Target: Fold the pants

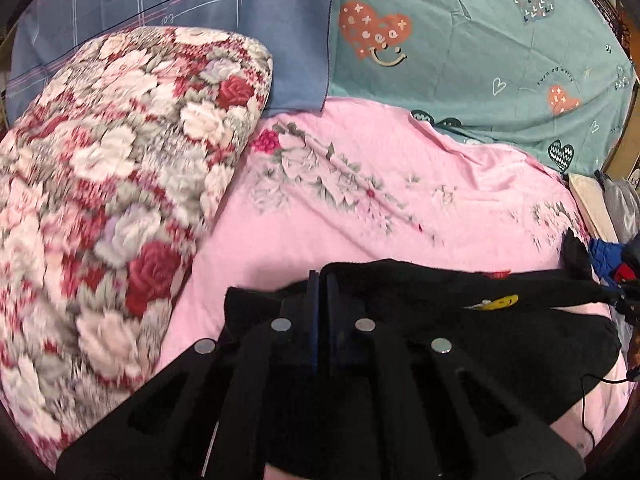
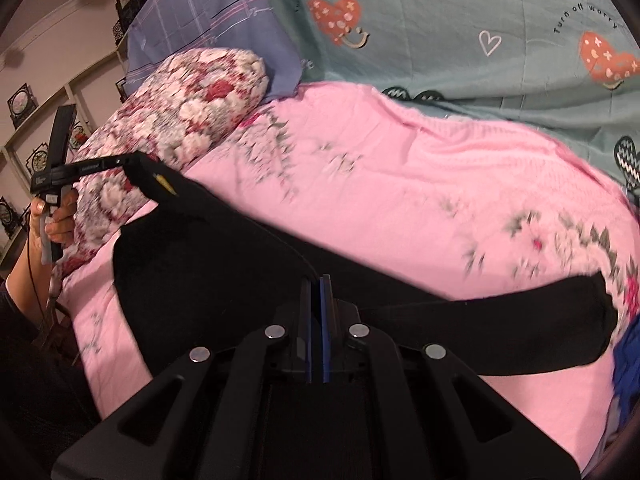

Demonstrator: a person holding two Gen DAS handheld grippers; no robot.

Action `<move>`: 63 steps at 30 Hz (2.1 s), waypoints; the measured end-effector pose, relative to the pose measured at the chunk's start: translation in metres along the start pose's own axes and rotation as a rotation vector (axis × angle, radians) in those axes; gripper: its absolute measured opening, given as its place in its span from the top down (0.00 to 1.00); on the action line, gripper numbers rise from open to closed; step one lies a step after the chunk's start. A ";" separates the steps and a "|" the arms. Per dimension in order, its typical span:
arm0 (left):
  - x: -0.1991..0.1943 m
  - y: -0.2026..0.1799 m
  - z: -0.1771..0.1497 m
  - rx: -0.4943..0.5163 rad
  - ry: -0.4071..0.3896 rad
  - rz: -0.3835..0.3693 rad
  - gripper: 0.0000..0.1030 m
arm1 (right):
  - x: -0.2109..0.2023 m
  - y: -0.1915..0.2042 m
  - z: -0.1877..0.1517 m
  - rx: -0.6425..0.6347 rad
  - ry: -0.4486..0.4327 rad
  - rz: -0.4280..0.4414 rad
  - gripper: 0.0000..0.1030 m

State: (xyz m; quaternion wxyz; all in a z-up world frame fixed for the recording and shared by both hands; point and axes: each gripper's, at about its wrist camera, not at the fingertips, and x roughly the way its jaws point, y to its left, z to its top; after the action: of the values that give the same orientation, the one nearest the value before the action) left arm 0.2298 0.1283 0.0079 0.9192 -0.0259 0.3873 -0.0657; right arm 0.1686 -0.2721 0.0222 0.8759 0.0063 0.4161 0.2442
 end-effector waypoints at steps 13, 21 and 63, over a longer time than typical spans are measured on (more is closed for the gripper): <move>0.013 0.023 -0.097 -0.110 0.127 0.058 0.89 | 0.023 0.037 -0.099 0.060 0.105 0.039 0.96; 0.006 0.031 -0.115 -0.127 0.133 0.129 0.19 | 0.039 0.049 -0.117 0.037 0.178 0.021 0.65; 0.055 0.060 -0.075 -0.492 0.381 0.143 0.84 | -0.004 0.004 -0.112 0.195 -0.020 -0.271 0.58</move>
State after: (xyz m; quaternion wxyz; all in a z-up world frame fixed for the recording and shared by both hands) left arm 0.2201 0.1800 -0.0895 0.7985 -0.2073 0.5578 0.0912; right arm 0.0829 -0.2918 -0.0471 0.9002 0.0373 0.4261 0.0823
